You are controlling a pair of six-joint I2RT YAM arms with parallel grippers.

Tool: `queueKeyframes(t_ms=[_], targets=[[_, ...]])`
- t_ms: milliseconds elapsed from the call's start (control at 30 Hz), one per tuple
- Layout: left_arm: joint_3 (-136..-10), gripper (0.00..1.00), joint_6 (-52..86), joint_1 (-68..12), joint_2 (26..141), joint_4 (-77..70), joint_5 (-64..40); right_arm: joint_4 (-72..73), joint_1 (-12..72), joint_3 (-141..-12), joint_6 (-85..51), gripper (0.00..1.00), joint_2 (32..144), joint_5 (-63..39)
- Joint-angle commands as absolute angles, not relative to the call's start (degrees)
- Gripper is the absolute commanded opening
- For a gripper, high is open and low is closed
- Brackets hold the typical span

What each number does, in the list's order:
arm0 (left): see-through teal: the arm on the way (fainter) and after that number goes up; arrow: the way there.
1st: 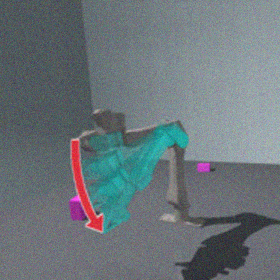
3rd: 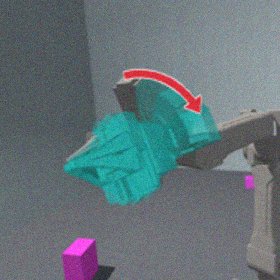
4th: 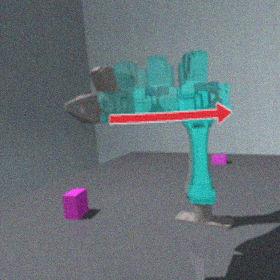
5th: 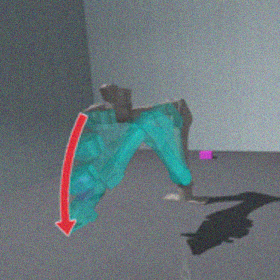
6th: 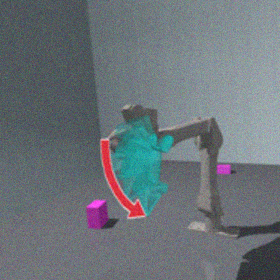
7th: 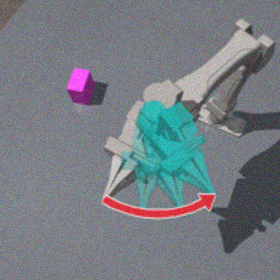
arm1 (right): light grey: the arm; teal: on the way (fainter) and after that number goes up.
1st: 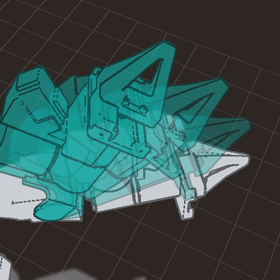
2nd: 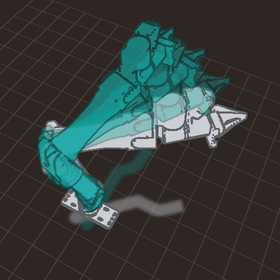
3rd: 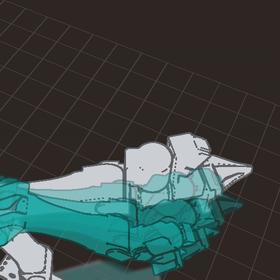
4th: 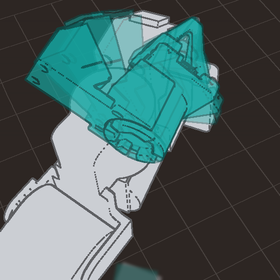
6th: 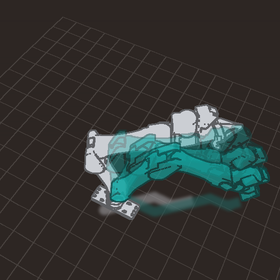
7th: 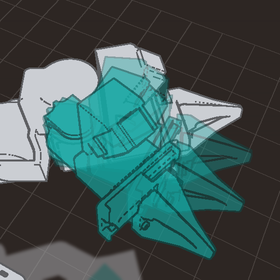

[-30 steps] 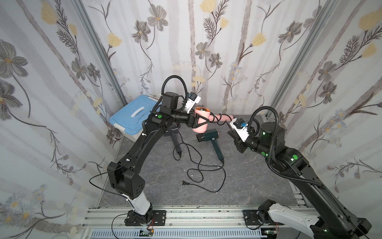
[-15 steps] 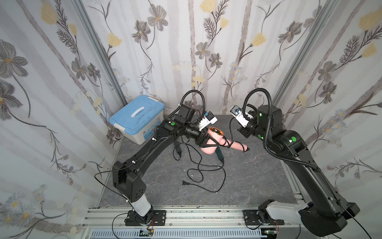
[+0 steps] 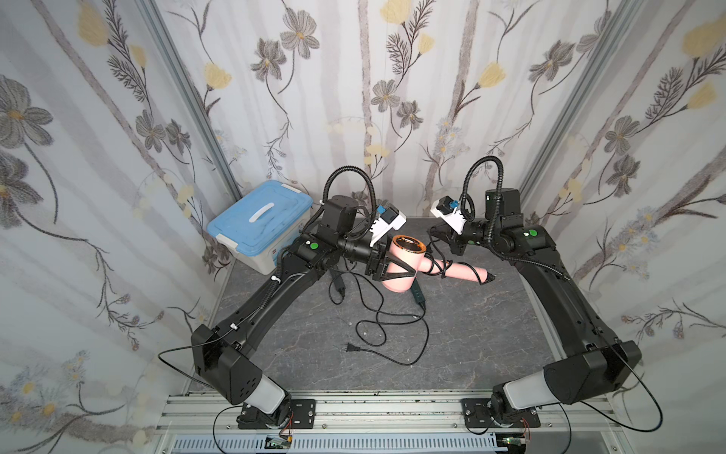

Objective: Wrap the cord around the hair dryer
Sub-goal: Wrap the power cord around the hair dryer.

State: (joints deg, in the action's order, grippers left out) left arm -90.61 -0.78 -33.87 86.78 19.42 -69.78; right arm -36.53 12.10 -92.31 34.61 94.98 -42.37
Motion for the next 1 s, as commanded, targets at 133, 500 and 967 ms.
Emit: queueKeyframes(t_ms=[133,500,967], targets=[[-89.29,0.00,5.64,-30.44,82.68,5.92,-78.59,-30.83,8.06,-92.64,29.50,0.00,99.71,-63.60],[-84.02,0.00,17.33,-26.16,80.84,-10.42,-77.78,-28.05,6.82,-91.97,21.63,0.00,104.75,-68.13],[-81.27,0.00,29.88,-23.64,81.67,-27.25,-75.30,-20.35,5.81,-84.97,11.21,0.00,104.27,-63.32]])
